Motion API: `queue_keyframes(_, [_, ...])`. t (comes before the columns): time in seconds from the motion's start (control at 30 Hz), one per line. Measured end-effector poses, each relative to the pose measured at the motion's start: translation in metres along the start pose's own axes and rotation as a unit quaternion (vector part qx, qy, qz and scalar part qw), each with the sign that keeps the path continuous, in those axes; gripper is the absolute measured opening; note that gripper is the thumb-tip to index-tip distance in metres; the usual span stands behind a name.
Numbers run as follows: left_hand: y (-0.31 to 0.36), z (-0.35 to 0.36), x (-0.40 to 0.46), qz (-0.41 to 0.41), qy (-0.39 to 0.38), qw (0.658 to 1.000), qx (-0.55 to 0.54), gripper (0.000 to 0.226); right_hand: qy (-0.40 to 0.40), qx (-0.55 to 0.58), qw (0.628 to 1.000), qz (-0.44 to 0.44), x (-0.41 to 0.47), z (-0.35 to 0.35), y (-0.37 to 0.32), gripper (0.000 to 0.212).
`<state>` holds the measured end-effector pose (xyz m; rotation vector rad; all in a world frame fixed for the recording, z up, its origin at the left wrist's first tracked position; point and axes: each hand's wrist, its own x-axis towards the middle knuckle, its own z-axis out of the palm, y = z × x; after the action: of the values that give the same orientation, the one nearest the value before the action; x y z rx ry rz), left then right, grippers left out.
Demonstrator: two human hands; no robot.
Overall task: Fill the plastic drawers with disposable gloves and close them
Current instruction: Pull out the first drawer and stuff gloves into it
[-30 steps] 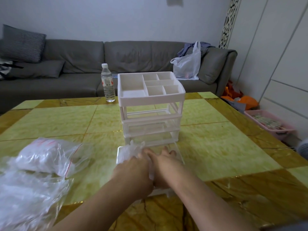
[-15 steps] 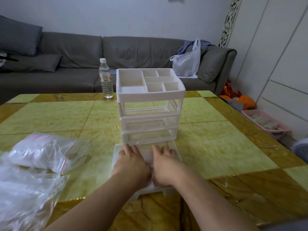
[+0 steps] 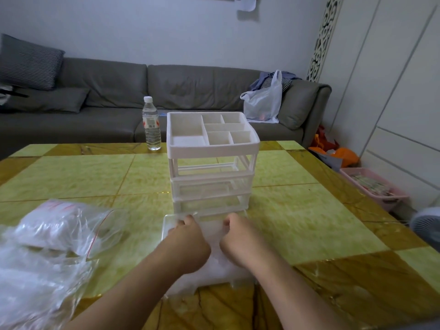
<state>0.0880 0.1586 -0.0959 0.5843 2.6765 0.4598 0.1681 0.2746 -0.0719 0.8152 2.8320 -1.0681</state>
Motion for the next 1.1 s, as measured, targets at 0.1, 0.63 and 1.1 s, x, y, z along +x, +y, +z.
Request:
queue_keyframes(0.1, [-0.001, 0.001, -0.009, 0.019, 0.04, 0.997, 0.069, 0.052, 0.044, -0.012, 0.999, -0.01, -0.002, -0.001, 0.004, 0.043])
queue_keyframes(0.63, [-0.106, -0.053, -0.08, 0.15, 0.264, 0.942, -0.141, 0.017, 0.242, 0.046, 0.958, -0.143, -0.011, 0.003, -0.02, 0.032])
queue_keyframes(1.1, [-0.242, -0.067, -0.096, 0.016, 0.112, 0.993, 0.035, 0.012, 0.224, 0.023, 0.909, -0.352, -0.034, 0.075, -0.066, 0.039])
